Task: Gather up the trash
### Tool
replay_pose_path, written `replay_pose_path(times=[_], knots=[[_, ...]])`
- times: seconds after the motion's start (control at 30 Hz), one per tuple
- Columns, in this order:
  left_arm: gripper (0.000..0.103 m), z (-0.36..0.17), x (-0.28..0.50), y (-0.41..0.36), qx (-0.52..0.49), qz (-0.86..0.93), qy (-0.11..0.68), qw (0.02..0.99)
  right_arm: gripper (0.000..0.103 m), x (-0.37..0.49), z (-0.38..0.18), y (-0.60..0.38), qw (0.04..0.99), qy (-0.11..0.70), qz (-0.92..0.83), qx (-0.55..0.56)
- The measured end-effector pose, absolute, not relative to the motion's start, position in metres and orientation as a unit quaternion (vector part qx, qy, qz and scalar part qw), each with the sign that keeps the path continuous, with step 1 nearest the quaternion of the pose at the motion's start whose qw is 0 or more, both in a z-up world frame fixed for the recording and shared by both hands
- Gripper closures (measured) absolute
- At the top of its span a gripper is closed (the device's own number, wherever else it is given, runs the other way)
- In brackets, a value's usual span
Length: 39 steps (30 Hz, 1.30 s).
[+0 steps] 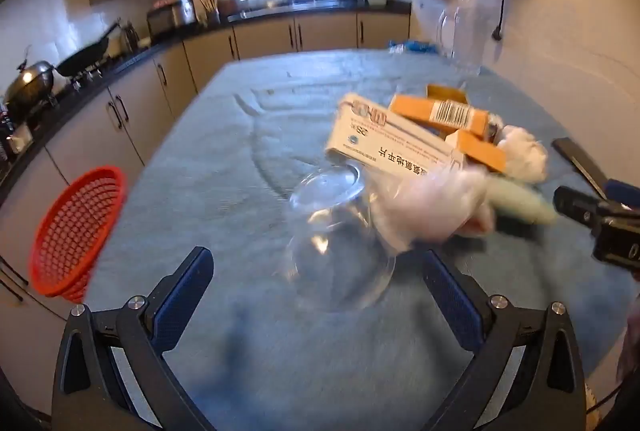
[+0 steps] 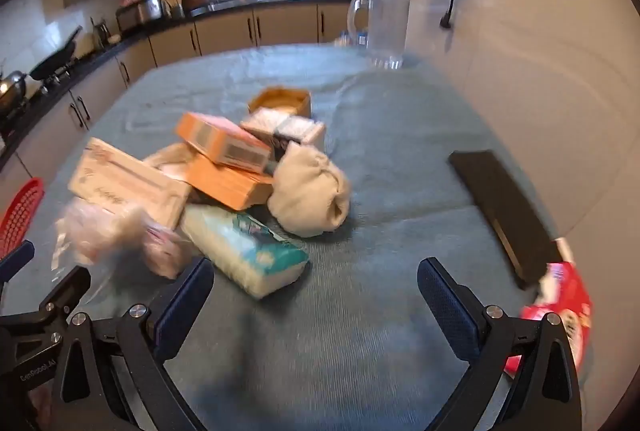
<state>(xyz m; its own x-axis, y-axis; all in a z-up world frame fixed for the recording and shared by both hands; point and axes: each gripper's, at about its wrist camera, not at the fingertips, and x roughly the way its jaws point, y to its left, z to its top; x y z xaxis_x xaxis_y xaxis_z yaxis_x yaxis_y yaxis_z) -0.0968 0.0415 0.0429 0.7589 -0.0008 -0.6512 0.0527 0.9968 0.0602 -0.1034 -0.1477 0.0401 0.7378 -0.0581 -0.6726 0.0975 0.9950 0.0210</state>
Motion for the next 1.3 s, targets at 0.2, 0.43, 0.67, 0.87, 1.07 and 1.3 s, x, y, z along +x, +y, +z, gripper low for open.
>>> replay_pose_path(times=[0.2,0.43,0.67,0.87,1.07,1.3], knots=[[0.000,0.063,-0.161,0.076,0.038,0.034,0.279,0.959,0.000,-0.161,0.071,-0.112,0.954,0.299,-0.021,0.028],[0.000,0.061,-0.198,0.125,0.005,0.088,0.270,0.959,0.000,-0.188,0.085,-0.077,0.959,0.285,0.014,0.002],[0.000,0.064,-0.228,0.126,-0.010,0.103,0.265,0.959,0.000,-0.219,0.088,-0.048,0.963,0.265,0.022,-0.044],[0.000,0.069,-0.245,0.121,-0.013,0.104,0.254,0.962,0.000,-0.236,0.095,-0.048,0.966,0.252,0.025,-0.044],[0.000,0.065,-0.249,0.117,-0.008,0.105,0.255,0.961,0.000,-0.238,0.094,-0.046,0.968,0.245,0.026,-0.035],[0.000,0.061,-0.250,0.121,-0.012,0.101,0.264,0.959,0.000,-0.237,0.089,-0.046,0.967,0.252,0.030,-0.030]])
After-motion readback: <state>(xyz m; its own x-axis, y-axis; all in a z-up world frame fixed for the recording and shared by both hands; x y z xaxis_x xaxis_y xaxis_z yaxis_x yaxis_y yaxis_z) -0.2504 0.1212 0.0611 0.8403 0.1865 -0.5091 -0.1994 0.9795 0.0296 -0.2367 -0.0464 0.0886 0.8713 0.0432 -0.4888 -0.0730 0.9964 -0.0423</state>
